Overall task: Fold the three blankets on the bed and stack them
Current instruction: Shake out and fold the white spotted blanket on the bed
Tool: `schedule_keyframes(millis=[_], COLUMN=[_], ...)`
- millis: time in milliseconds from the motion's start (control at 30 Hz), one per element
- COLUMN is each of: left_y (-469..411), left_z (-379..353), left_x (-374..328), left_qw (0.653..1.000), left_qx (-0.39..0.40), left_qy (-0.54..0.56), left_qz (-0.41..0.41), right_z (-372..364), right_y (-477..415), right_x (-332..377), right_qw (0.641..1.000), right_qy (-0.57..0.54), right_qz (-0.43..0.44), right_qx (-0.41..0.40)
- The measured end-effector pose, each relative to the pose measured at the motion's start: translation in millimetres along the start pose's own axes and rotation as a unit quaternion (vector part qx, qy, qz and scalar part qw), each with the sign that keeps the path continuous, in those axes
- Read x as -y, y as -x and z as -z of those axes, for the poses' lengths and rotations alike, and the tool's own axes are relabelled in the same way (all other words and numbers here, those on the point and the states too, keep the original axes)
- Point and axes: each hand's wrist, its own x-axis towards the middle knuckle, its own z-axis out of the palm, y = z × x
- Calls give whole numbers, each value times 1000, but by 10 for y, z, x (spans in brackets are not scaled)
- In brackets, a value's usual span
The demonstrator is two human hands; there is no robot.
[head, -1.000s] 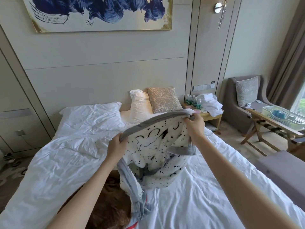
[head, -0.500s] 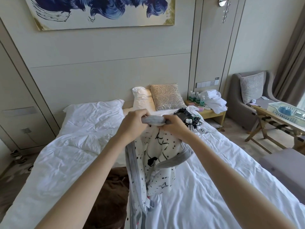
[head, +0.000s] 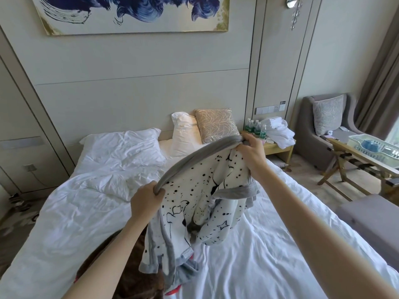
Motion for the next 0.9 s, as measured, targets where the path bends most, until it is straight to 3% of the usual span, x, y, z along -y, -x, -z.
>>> schedule_keyframes(millis=[67, 167, 267, 400, 533, 600, 733, 900], left_y=[-27, -98, -198, -338, -360, -360, -381, -285], left_z=[-73, -118, -11, 218, 315, 344, 428, 361], left_x=[-21, -115, -289, -610, -987, -1122, -1119, -718], left_qw=[999, 982, 967, 972, 966, 959, 954, 980], left_qx=[32, 79, 97, 124, 172, 184, 170, 79], left_qy=[5, 155, 228, 197, 156, 159, 166, 52], left_qz=[26, 74, 60, -14, -113, -149, -183, -176], right_z=[-27, -18, 51, 10, -215, -337, -428, -271], right_y=[-9, -48, -65, 83, 188, 209, 174, -4], right_x=[-63, -230, -418, -548, -418, -328, -282, -180], right_qw=[1000, 998, 990, 977, 952, 934, 960, 986], right_qy=[-1, 13, 73, 147, 151, 171, 138, 114], right_qz=[-8, -31, -92, -141, -40, -11, 11, 7], right_qx=[-8, -57, -74, 68, 263, 313, 243, 117])
